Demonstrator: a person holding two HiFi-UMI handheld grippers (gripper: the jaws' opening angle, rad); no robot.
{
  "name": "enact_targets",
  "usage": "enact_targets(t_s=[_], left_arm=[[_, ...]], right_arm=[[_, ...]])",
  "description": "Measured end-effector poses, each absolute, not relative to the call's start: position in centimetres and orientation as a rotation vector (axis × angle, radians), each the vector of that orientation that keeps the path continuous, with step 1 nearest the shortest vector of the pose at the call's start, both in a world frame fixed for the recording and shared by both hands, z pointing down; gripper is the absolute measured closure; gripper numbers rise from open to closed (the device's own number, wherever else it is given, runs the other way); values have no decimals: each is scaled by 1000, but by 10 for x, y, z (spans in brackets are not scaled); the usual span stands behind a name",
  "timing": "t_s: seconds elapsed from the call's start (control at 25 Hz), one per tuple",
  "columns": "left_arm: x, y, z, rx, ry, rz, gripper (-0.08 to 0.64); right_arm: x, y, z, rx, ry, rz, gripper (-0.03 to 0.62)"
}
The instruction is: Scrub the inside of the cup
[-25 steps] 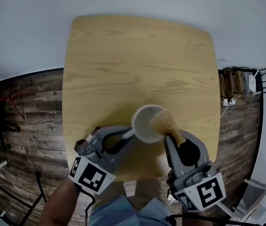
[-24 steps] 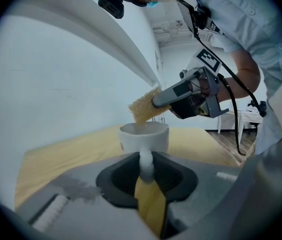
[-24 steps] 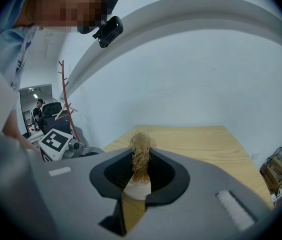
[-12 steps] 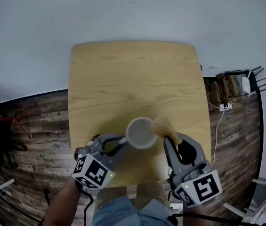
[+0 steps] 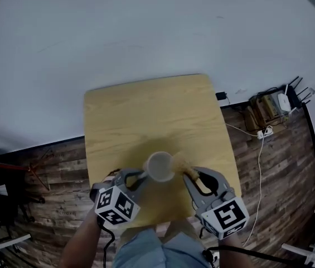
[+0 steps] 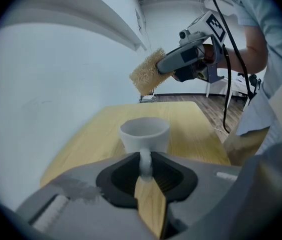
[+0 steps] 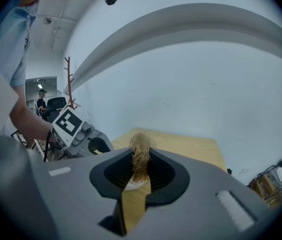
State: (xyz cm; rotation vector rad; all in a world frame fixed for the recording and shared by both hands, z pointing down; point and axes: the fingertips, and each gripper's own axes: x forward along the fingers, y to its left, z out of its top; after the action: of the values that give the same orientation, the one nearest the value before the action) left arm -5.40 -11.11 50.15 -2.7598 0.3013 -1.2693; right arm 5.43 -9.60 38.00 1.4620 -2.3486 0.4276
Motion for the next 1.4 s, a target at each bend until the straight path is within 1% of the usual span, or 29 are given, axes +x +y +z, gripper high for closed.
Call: enact_targets(t_s=[0.44,0.88,1.4], left_arm=[[-43,-108,495,-2649,278,-1390,465],[-25,-109,485,-2561,235,-1445,466],[-16,-108,477,-2484,178,-1457,466]], right_arm=[[69,-95,391,1274,-2406,425,526],[43,-99,430,861,-2339,254,529],[17,-124,484,538,-2259,180,529]])
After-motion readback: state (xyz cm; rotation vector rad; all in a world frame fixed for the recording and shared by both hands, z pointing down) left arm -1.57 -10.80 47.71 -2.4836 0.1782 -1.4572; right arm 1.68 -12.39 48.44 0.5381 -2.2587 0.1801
